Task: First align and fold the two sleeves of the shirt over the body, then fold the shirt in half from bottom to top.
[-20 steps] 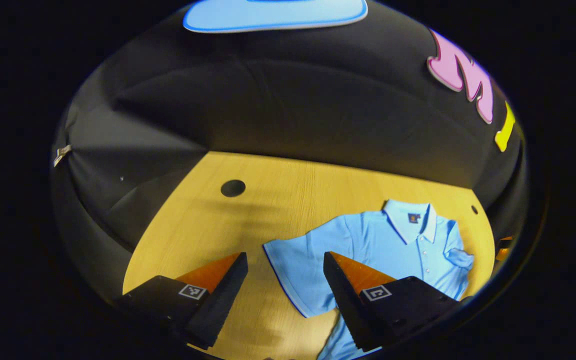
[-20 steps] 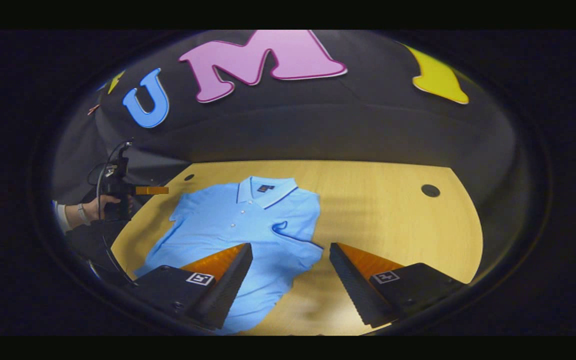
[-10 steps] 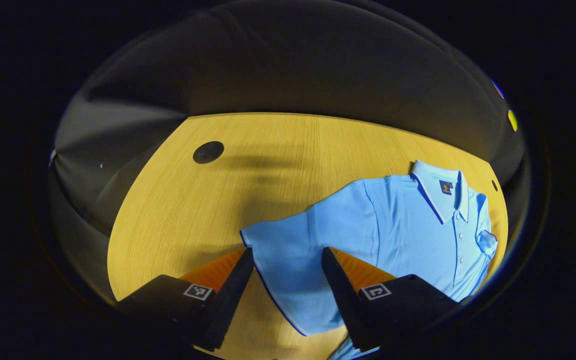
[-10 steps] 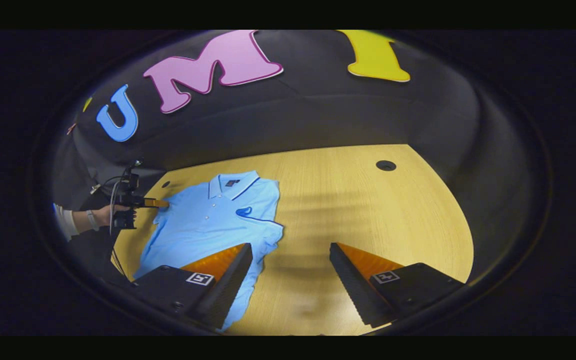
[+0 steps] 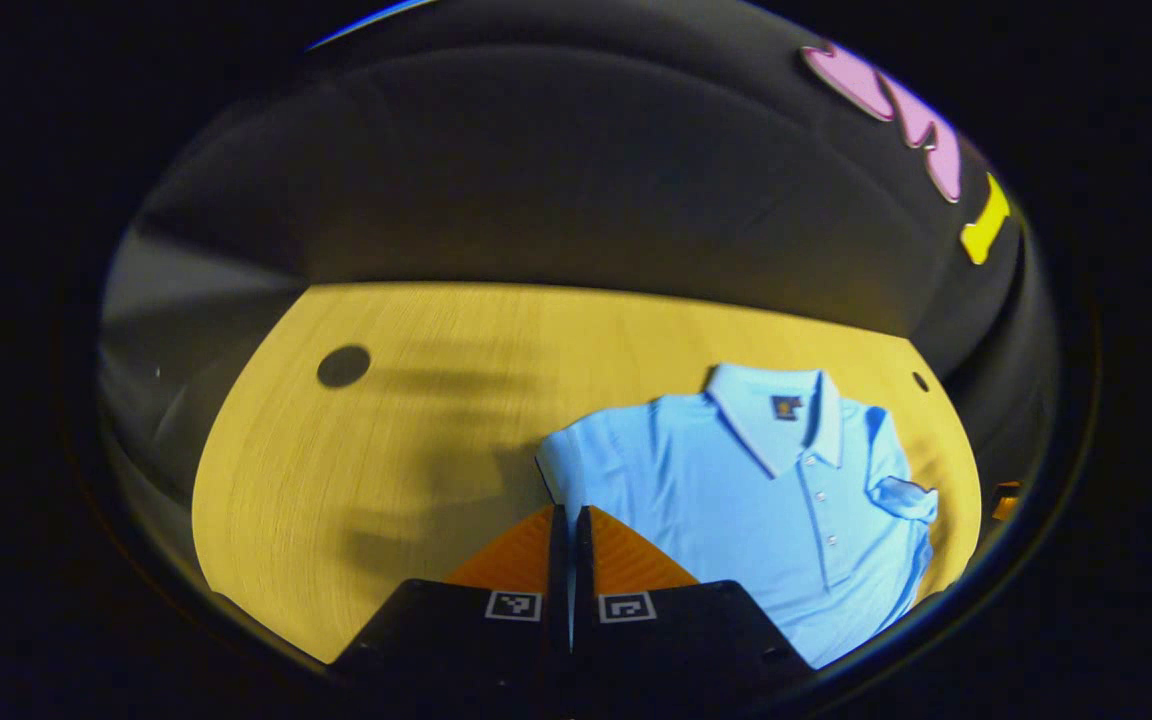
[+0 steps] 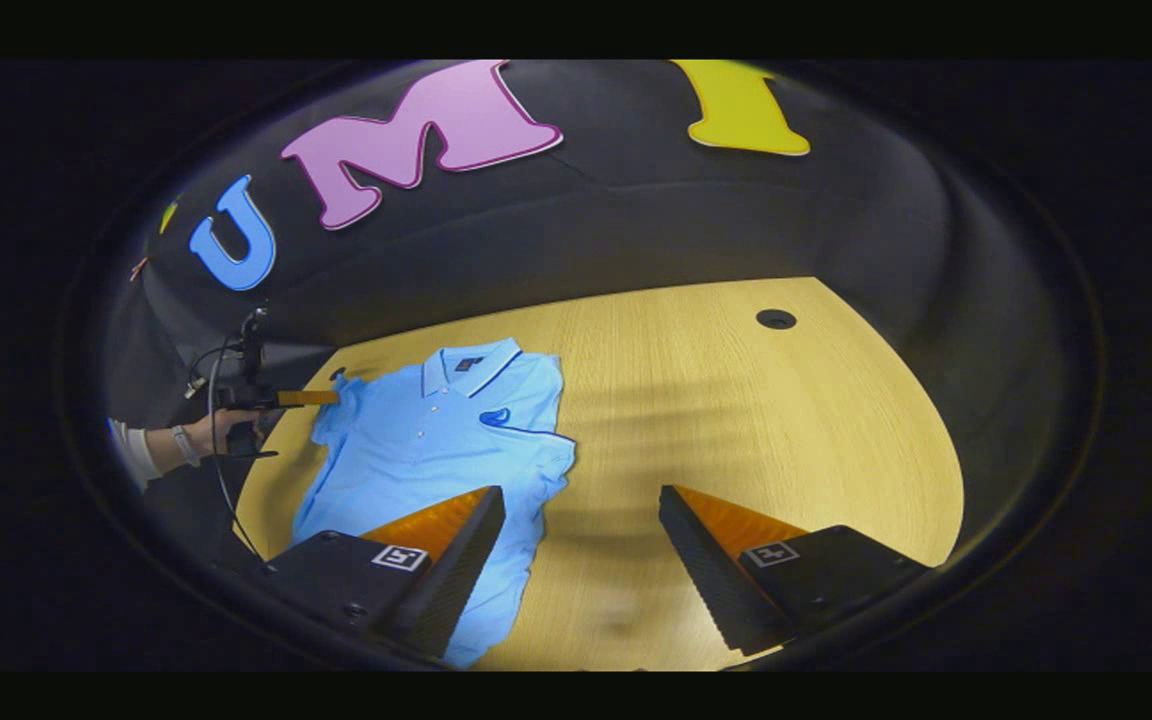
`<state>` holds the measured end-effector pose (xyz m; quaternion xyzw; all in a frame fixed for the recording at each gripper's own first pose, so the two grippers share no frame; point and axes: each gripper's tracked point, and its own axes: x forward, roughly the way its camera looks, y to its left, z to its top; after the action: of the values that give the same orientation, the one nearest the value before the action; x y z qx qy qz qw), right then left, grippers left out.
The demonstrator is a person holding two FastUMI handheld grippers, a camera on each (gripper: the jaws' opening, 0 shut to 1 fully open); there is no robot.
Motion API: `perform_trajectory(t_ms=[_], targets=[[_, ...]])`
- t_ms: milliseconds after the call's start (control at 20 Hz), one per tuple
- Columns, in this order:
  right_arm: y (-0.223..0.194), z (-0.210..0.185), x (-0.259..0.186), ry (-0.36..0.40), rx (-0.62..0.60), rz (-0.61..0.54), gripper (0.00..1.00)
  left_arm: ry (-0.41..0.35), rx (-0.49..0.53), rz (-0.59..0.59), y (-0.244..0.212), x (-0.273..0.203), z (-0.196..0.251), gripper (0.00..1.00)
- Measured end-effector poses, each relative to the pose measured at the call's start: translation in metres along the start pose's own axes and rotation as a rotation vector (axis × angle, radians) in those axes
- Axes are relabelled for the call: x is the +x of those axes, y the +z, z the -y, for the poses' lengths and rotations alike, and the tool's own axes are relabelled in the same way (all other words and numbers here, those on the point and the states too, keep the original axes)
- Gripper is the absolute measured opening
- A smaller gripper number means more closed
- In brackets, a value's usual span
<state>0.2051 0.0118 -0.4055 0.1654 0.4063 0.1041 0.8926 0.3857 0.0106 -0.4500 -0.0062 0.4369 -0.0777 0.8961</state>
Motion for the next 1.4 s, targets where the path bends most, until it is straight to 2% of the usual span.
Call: perform_trajectory(t_ms=[150,250,350,400,550,600,650,850,950,1050,1100,1150,1400], targets=[[0.003,-0.011,-0.003,0.02,0.006,0.016,0.98,-0.116,0.101,-0.002,0.009,-0.012,0.048,0.06],[0.001,-0.014,-0.004,0.024,0.0,0.019,0.98,-0.191,0.115,-0.034,0.001,-0.013,0.079,0.07],[-0.002,-0.017,-0.008,0.027,-0.017,0.019,0.98,-0.247,0.107,-0.116,-0.02,-0.012,0.103,0.12],[-0.006,-0.018,-0.009,0.028,-0.024,0.016,0.98,-0.278,0.103,-0.162,-0.033,-0.01,0.115,0.07],[-0.017,-0.024,-0.014,0.034,-0.037,0.004,0.98,-0.267,0.117,-0.18,-0.049,-0.002,0.126,0.83],[-0.019,-0.026,-0.018,0.037,-0.04,0.003,0.98,-0.257,0.111,-0.163,-0.044,-0.007,0.126,0.86],[-0.022,-0.028,-0.021,0.041,-0.043,0.005,0.98,-0.26,0.101,-0.145,-0.04,-0.019,0.129,0.94],[-0.037,-0.035,-0.036,0.051,-0.035,-0.004,0.98,-0.248,0.101,-0.079,-0.033,-0.089,0.109,0.97],[-0.055,-0.04,-0.046,0.047,-0.028,-0.029,0.98,-0.239,0.079,-0.051,-0.048,-0.13,0.097,0.97],[-0.08,-0.046,-0.054,0.042,-0.013,-0.067,0.98,-0.237,0.023,-0.068,-0.086,-0.171,0.086,0.97],[-0.091,-0.052,-0.059,0.048,0.001,-0.082,0.98,-0.237,-0.013,-0.085,-0.109,-0.189,0.081,0.92],[-0.117,-0.063,-0.067,0.06,0.039,-0.117,0.98,-0.233,-0.06,-0.122,-0.153,-0.212,0.075,0.97],[-0.196,-0.08,-0.083,0.053,0.111,-0.225,0.98,-0.218,-0.155,-0.227,-0.257,-0.245,0.068,0.98]])
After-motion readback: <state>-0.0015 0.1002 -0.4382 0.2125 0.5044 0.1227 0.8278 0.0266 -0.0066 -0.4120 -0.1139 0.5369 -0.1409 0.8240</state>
